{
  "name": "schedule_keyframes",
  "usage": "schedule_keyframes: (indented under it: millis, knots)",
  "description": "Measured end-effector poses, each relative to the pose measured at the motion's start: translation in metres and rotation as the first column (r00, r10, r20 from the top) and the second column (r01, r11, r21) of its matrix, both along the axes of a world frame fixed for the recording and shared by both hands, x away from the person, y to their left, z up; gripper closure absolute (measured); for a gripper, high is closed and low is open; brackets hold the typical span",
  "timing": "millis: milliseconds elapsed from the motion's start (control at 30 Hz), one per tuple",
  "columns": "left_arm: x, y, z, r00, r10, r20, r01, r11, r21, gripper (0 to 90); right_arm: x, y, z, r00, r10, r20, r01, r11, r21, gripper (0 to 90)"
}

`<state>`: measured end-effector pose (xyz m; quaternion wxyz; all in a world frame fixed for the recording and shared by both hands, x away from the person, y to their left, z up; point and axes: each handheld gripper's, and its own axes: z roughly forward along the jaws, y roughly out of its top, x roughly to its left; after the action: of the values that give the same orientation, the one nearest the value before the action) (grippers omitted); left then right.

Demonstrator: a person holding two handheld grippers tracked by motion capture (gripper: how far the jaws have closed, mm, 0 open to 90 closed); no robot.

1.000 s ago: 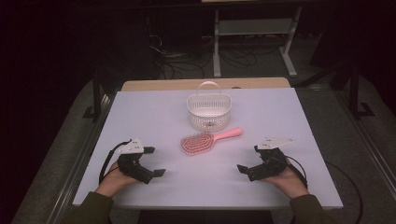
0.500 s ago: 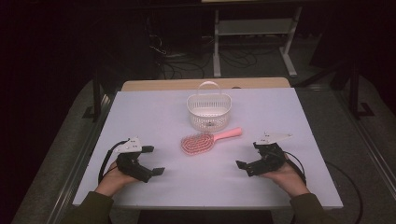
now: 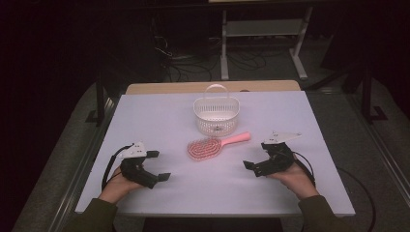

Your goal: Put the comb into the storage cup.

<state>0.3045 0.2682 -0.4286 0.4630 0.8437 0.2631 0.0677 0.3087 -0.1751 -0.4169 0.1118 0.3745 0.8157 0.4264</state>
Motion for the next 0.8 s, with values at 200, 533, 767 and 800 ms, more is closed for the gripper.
schedule_keyframes:
  millis: [200, 533, 767, 800]
  knots:
    - [0.0, 0.0, 0.0, 1.0, -0.004, 0.001, 0.004, 1.0, 0.004, 0.2, 0.003, 0.0, 0.002, 1.0, 0.0, 0.004, 0.0, 1.0, -0.008, 0.1]
    - [-0.001, -0.001, 0.0, 1.0, -0.001, 0.002, 0.001, 1.0, 0.007, 0.1, 0.008, 0.001, 0.007, 0.9999, 0.014, 0.003, -0.014, 0.9995, -0.027, 0.1]
    - [-0.001, -0.001, 0.0, 1.0, -0.001, 0.004, 0.001, 1.0, 0.007, 0.1, 0.011, 0.003, 0.012, 0.9998, 0.021, 0.007, -0.021, 0.9992, -0.035, 0.1]
    - [-0.001, -0.001, 0.0, 1.0, 0.0, 0.005, 0.0, 1.0, 0.006, 0.1, 0.012, 0.003, 0.012, 0.9998, 0.019, 0.007, -0.018, 0.9991, -0.039, 0.1]
